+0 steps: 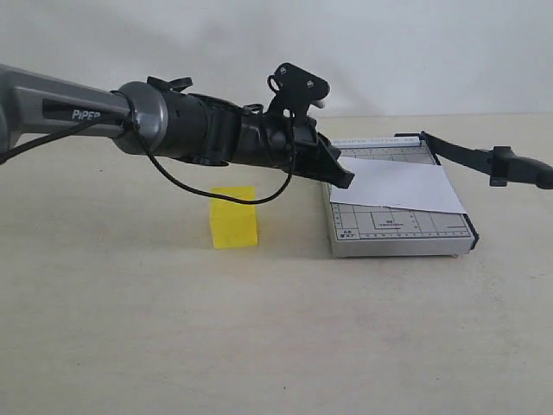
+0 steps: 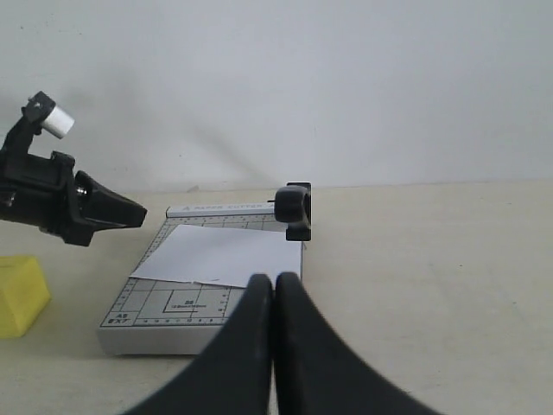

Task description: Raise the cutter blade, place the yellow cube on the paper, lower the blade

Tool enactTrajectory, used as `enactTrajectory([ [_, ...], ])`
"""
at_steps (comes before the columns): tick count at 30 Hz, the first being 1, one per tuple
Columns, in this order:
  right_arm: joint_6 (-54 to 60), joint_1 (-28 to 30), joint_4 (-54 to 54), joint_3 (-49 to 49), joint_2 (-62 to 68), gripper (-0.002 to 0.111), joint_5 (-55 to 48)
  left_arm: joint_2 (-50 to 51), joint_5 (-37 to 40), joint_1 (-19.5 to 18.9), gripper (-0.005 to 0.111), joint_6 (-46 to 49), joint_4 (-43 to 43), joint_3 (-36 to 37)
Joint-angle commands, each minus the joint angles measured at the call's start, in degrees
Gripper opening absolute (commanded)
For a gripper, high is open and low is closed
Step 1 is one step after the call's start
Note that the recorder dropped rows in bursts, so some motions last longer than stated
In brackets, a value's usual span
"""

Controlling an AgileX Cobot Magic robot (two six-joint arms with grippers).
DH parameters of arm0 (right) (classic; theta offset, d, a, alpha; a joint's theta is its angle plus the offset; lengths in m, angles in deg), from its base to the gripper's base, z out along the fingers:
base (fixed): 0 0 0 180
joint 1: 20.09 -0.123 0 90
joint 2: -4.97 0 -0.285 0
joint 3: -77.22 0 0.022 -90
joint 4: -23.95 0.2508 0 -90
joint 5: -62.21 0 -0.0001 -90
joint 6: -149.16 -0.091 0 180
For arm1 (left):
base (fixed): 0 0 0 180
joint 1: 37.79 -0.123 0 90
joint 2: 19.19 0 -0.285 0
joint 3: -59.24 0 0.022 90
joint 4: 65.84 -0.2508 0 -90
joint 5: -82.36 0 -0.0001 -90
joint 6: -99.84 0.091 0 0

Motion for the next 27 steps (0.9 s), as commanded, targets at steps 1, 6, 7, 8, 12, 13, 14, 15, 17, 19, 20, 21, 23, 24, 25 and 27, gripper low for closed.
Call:
enactTrajectory([
  [1, -0.1, 0.0, 0.0, 0.3, -0.4, 0.001, 0.7, 1.4, 0.4, 0.3, 0.004, 0.1, 1.3, -0.3],
  [6, -0.1, 0.0, 0.0, 0.3, -0.4, 0.001, 0.7, 2.5, 0.1, 1.1, 0.004, 0.1, 1.3, -1.7],
  [7, -0.1, 0.0, 0.0, 0.3, -0.4, 0.001, 0.7, 2.6, -0.1, 1.4, 0.004, 0.3, 1.3, -2.2],
  [8, -0.1, 0.0, 0.0, 0.3, -0.4, 0.001, 0.7, 2.7, -0.2, 1.7, 0.004, 0.6, 1.3, -2.5],
  [12, -0.1, 0.0, 0.0, 0.3, -0.4, 0.001, 0.7, 2.8, -0.4, 2.6, 0.004, 2.5, 1.3, -3.4],
  [13, -0.1, 0.0, 0.0, 0.3, -0.4, 0.001, 0.7, 2.8, -1.0, 2.8, 0.004, 2.5, 1.3, -3.4],
  [14, -0.1, 0.0, 0.0, 0.3, -0.4, 0.001, 0.7, 3.0, -1.4, 2.9, 0.004, 2.5, 1.3, -3.4],
  [15, -0.1, 0.0, 0.0, 0.3, -0.4, 0.001, 0.7, 3.0, -1.4, 3.2, 0.004, 2.5, 1.3, -3.4],
  [17, -0.1, 0.0, 0.0, 0.3, -0.4, 0.001, 0.7, 3.4, -1.3, 3.4, 0.004, 2.5, 1.3, -3.4],
  [19, -0.1, 0.0, 0.0, 0.3, -0.4, 0.001, 0.7, 3.7, -1.3, 3.6, 0.004, 2.5, 1.3, -3.4],
  [20, -0.1, 0.0, 0.0, 0.3, -0.4, 0.001, 0.7, 3.7, -1.3, 3.7, 0.004, 2.5, 1.3, -3.4],
  [21, -0.1, 0.0, 0.0, 0.3, -0.4, 0.001, 0.7, 3.7, -1.3, 3.7, 0.004, 2.5, 1.3, -3.4],
  [23, -0.1, 0.0, 0.0, 0.3, -0.4, 0.001, 0.7, 4.0, -1.3, 3.6, 0.004, 2.5, 1.3, -3.4],
  [24, -0.1, 0.0, 0.0, 0.3, -0.4, 0.001, 0.7, 4.3, -1.4, 3.6, 0.004, 2.5, 1.3, -3.4],
  [25, -0.1, 0.0, 0.0, 0.3, -0.4, 0.001, 0.7, 4.4, -1.4, 3.6, 0.004, 2.5, 1.3, -3.4],
  [27, -0.1, 0.0, 0.0, 0.3, -0.4, 0.001, 0.7, 4.9, -1.1, 3.6, 0.004, 1.6, 1.3, -3.4],
])
